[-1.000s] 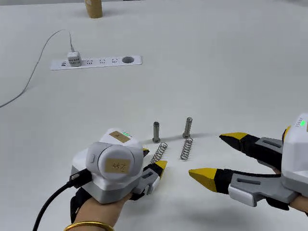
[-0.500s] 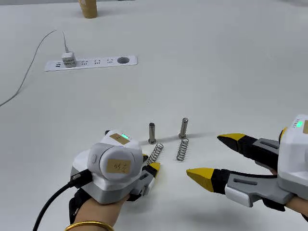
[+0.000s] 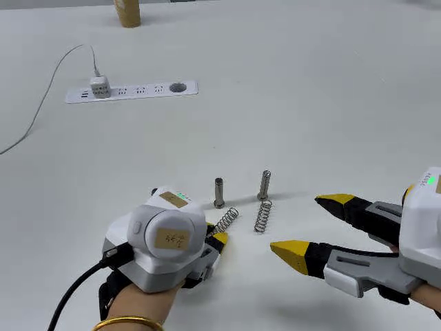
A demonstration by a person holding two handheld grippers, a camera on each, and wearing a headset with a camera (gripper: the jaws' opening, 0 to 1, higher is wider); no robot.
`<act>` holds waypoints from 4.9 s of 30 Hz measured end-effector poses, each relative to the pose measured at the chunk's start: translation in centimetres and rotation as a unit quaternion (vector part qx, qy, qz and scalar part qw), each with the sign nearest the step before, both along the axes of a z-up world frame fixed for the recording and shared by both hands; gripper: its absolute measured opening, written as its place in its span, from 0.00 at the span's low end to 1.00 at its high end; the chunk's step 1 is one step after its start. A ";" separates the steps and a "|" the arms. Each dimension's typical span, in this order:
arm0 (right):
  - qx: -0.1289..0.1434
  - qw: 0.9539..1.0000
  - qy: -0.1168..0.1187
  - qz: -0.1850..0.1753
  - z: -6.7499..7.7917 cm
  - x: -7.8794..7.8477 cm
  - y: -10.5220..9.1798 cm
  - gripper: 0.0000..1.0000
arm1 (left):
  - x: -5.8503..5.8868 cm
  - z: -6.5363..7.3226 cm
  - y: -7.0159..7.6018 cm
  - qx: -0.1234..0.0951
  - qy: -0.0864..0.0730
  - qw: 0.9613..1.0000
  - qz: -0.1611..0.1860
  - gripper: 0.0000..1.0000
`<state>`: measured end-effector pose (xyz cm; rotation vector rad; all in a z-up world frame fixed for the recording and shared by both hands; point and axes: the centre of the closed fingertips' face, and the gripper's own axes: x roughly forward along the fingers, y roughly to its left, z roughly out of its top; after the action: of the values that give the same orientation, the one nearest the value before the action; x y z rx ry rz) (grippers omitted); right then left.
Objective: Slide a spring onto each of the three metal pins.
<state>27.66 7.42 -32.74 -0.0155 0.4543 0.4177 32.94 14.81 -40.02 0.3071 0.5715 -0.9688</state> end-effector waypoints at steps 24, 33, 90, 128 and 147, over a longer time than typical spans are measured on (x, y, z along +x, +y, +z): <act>0.115 0.993 -0.008 -0.009 3.2 2.2 2.4 0.47 | -1.3 6.1 2.3 -0.070 -0.061 0.996 -0.001 0.11; 0.156 0.988 -0.006 0.017 4.4 3.0 5.0 0.44 | -2.1 8.2 3.2 -0.094 -0.086 0.992 -0.003 0.11; 0.324 0.945 -0.001 0.048 7.0 3.6 10.2 0.11 | -3.4 11.1 3.6 -0.143 -0.127 0.981 -0.030 0.12; 0.119 0.990 -0.060 0.041 5.3 9.6 6.5 0.11 | -2.0 7.2 6.7 -0.088 -0.082 0.992 0.032 0.45; 0.058 0.996 -0.059 0.044 2.9 11.1 6.1 0.11 | -2.2 5.9 6.9 -0.083 -0.058 0.994 0.042 0.63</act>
<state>38.80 13.48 -29.89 0.0511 0.3127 0.5268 30.75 21.68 -34.12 0.1879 0.3923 -0.9045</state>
